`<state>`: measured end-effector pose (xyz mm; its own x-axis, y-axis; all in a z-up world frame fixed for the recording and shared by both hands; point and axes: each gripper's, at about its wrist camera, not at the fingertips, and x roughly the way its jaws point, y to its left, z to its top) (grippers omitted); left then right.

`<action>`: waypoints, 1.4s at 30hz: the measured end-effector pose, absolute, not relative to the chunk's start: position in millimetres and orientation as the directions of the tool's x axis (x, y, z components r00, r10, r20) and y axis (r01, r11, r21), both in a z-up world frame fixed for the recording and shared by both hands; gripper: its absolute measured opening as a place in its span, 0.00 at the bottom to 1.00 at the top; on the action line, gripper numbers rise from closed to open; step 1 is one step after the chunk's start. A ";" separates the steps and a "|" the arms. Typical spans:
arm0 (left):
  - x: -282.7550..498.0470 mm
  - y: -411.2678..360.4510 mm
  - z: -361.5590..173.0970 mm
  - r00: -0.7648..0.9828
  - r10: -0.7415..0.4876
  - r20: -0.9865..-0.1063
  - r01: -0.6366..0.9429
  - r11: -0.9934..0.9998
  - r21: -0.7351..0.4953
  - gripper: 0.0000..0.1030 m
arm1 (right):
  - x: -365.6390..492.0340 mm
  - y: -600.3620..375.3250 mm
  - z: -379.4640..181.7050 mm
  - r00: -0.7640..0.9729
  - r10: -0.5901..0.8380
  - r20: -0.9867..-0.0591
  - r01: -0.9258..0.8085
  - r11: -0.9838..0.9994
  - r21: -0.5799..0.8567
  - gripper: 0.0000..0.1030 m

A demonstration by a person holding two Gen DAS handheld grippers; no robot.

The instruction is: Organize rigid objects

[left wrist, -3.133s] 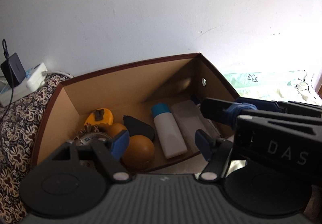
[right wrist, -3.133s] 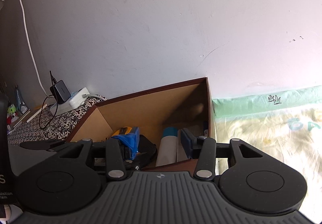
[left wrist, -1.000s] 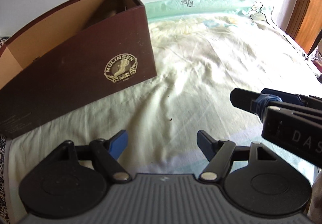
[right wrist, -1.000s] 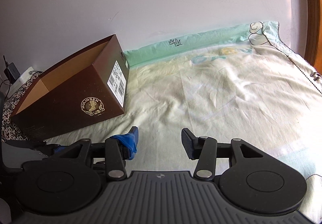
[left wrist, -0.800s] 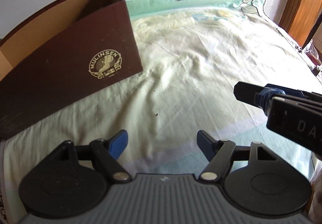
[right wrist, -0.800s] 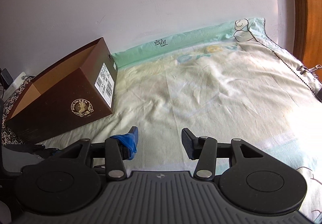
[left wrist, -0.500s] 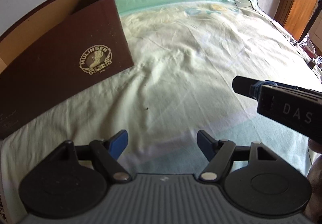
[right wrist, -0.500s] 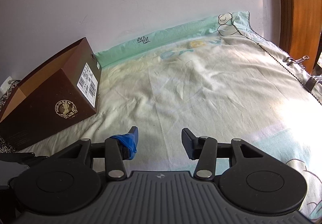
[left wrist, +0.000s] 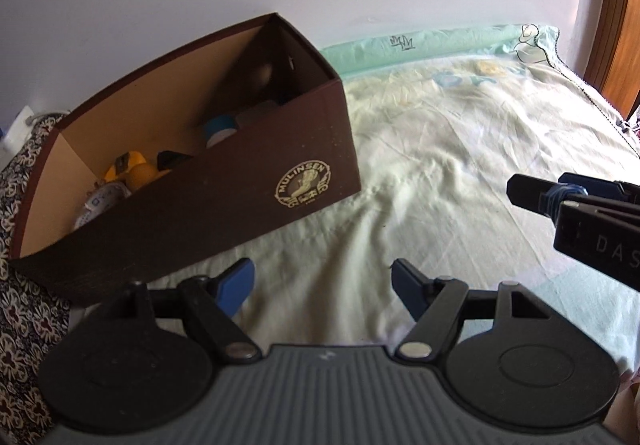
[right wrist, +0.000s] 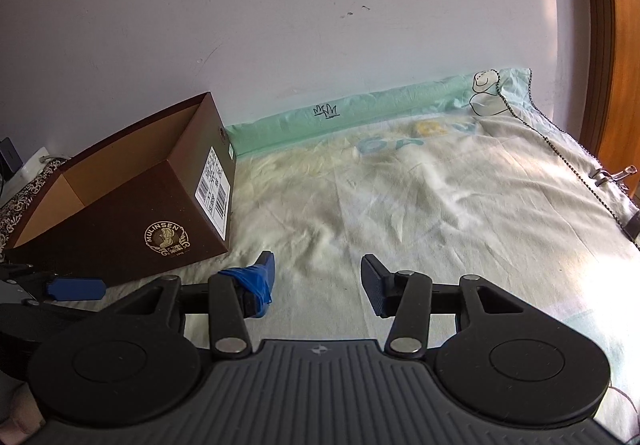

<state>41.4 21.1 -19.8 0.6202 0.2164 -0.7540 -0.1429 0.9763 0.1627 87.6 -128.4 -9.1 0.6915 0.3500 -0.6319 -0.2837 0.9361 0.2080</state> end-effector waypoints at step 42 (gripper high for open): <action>33.9 175.9 69.3 0.641 0.322 -0.696 -0.340 0.933 0.118 0.74 | 105.4 19.8 59.6 0.698 0.530 -0.481 -0.509 0.840 0.186 0.32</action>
